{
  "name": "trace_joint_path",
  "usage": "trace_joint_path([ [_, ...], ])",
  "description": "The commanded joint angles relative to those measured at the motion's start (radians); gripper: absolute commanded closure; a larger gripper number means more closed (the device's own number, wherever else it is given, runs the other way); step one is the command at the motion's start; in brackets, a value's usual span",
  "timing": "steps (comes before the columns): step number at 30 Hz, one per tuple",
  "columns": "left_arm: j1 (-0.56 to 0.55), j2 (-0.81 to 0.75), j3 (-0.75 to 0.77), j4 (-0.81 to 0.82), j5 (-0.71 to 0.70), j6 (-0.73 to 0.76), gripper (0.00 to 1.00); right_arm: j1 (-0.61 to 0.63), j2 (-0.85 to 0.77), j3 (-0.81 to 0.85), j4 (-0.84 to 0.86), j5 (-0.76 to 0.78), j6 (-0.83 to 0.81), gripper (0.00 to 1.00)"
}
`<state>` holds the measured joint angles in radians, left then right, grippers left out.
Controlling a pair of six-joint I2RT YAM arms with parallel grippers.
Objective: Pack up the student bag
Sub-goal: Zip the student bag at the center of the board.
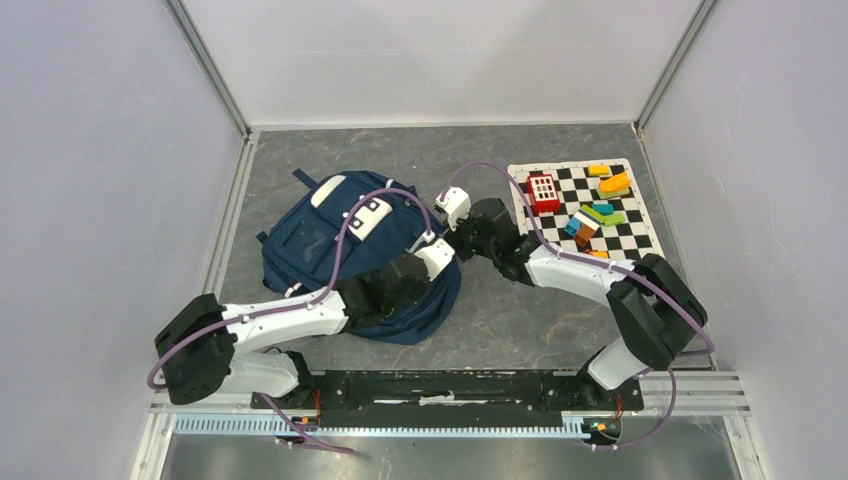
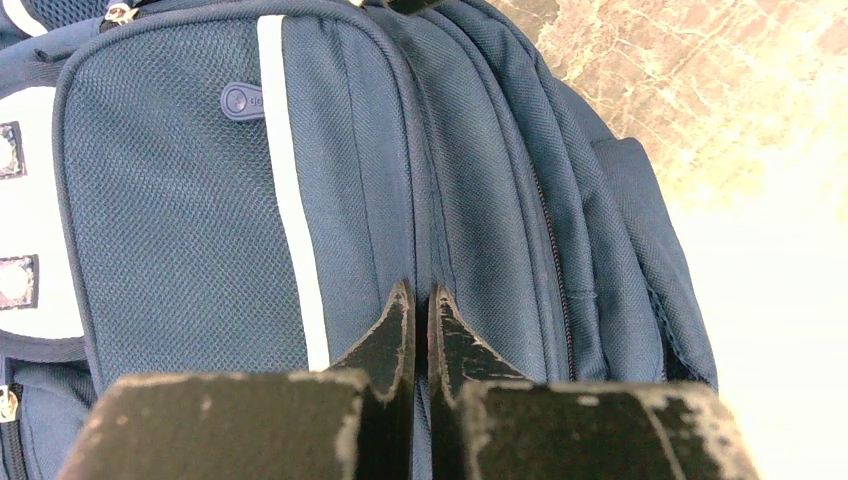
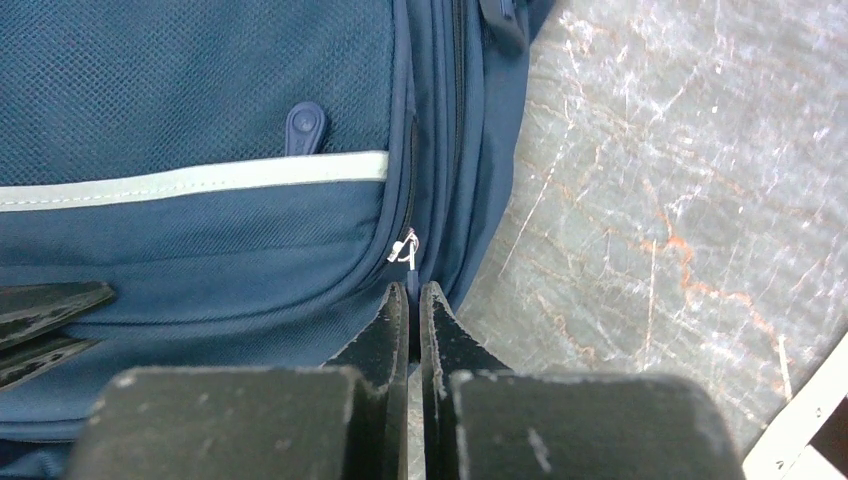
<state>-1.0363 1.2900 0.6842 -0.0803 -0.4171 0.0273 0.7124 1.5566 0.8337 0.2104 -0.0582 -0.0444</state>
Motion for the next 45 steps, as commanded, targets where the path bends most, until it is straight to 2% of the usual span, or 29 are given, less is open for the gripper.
trace_joint_path([
  [1, -0.034, -0.091, -0.004, -0.090, 0.135, -0.097, 0.98, -0.034, 0.022, 0.117, -0.064, -0.019, -0.130, 1.00],
  [6, -0.033, -0.182, -0.039, -0.121, 0.214, -0.142, 0.98, -0.045, 0.093, 0.255, -0.179, -0.133, -0.214, 1.00],
  [11, -0.033, -0.232, -0.057, -0.137, 0.251, -0.156, 0.98, -0.045, 0.233, 0.451, -0.330, -0.250, -0.258, 1.00],
  [18, -0.033, -0.251, -0.058, -0.153, 0.243, -0.160, 0.98, -0.045, 0.279, 0.483, -0.258, -0.275, -0.195, 1.00],
  [19, -0.033, -0.245, -0.056, -0.154, 0.234, -0.169, 0.98, -0.046, 0.267, 0.467, -0.239, -0.269, -0.183, 0.97],
  [20, -0.031, -0.242, -0.053, -0.157, 0.219, -0.178, 0.97, -0.045, 0.249, 0.450, -0.220, -0.258, -0.170, 0.88],
  [21, -0.032, -0.239, -0.050, -0.160, 0.200, -0.189, 0.82, -0.045, 0.228, 0.430, -0.218, -0.243, -0.158, 0.75],
  [22, -0.032, -0.238, -0.046, -0.162, 0.181, -0.200, 0.60, -0.045, 0.208, 0.411, -0.185, -0.225, -0.148, 0.63],
  [23, -0.033, -0.240, -0.043, -0.162, 0.159, -0.208, 0.45, -0.046, 0.183, 0.388, -0.176, -0.206, -0.139, 0.54],
  [24, -0.032, -0.246, -0.041, -0.158, 0.141, -0.217, 0.27, -0.048, 0.160, 0.365, -0.167, -0.189, -0.130, 0.38],
  [26, -0.029, -0.258, -0.039, -0.144, 0.108, -0.231, 0.03, -0.052, 0.098, 0.318, -0.155, -0.156, -0.111, 0.11],
  [27, -0.025, -0.264, -0.038, -0.136, 0.101, -0.233, 0.01, -0.057, 0.072, 0.296, -0.151, -0.141, -0.104, 0.04],
  [28, -0.019, -0.271, -0.037, -0.131, 0.098, -0.234, 0.00, -0.062, 0.041, 0.268, -0.152, -0.121, -0.094, 0.02],
  [32, 0.058, -0.296, -0.028, -0.132, 0.121, -0.257, 0.00, -0.105, -0.081, 0.160, -0.162, -0.062, -0.047, 0.02],
  [39, 0.357, -0.334, 0.048, -0.238, 0.166, -0.373, 0.00, -0.264, -0.327, -0.039, -0.255, 0.052, 0.068, 0.02],
  [42, 0.467, -0.367, 0.108, -0.326, 0.124, -0.385, 0.00, -0.343, -0.471, -0.119, -0.296, 0.122, 0.087, 0.02],
  [45, 0.511, -0.423, 0.166, -0.393, 0.028, -0.346, 0.00, -0.402, -0.646, -0.194, -0.310, 0.215, 0.077, 0.02],
])
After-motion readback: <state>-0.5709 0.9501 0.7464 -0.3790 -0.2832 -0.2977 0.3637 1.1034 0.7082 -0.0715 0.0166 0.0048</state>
